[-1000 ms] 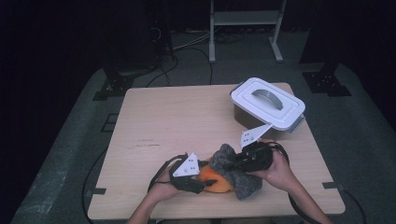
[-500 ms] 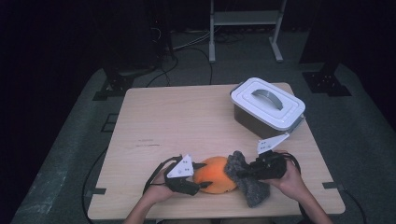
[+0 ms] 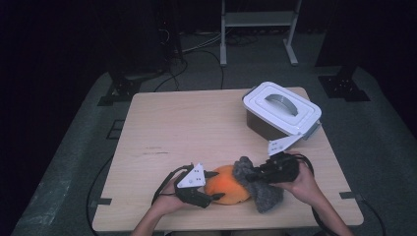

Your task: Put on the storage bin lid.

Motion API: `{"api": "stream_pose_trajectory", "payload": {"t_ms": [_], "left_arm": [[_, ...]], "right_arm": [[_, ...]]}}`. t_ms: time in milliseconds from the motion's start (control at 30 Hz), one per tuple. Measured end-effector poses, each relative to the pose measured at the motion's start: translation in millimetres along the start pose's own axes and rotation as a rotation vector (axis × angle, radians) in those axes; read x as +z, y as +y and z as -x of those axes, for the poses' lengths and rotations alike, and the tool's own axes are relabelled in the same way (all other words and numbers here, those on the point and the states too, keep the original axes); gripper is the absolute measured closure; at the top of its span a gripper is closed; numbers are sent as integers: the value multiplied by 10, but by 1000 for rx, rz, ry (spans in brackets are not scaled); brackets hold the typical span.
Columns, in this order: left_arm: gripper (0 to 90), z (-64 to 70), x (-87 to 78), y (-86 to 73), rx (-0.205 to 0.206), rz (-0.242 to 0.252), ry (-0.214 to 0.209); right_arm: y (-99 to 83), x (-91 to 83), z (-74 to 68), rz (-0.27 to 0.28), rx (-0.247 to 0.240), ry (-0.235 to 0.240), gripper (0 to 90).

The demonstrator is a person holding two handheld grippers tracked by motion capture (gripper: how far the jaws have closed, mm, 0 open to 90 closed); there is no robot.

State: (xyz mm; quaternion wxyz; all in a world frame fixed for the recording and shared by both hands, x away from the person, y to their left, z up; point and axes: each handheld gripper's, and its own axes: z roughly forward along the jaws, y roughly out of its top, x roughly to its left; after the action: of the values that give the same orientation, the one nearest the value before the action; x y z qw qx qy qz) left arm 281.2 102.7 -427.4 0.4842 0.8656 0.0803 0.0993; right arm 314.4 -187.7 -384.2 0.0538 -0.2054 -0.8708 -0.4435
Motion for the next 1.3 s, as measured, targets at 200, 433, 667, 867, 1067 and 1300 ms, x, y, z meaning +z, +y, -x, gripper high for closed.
{"api": "stream_pose_trajectory", "payload": {"t_ms": [200,433,667,867,1067,1300], "left_arm": [[153,-83,-58,7,-81,0,10],[325,-59,18,-2,-69,4,-26],[428,-43,27,84,17,50,25],[446,-125,85,205,90,44,26],[441,-185,131,260,93,38,6],[431,-191,78,125,70,35,-13]], "right_arm": [[12,105,-5,-42,-18,-11,759],[-306,10,100,-6,54,14,759],[-369,-213,78,-27,54,-33,760],[48,-298,35,-16,-15,-43,759],[436,-56,-27,-61,-84,-16,760],[427,112,46,-102,-71,11,760]]}}
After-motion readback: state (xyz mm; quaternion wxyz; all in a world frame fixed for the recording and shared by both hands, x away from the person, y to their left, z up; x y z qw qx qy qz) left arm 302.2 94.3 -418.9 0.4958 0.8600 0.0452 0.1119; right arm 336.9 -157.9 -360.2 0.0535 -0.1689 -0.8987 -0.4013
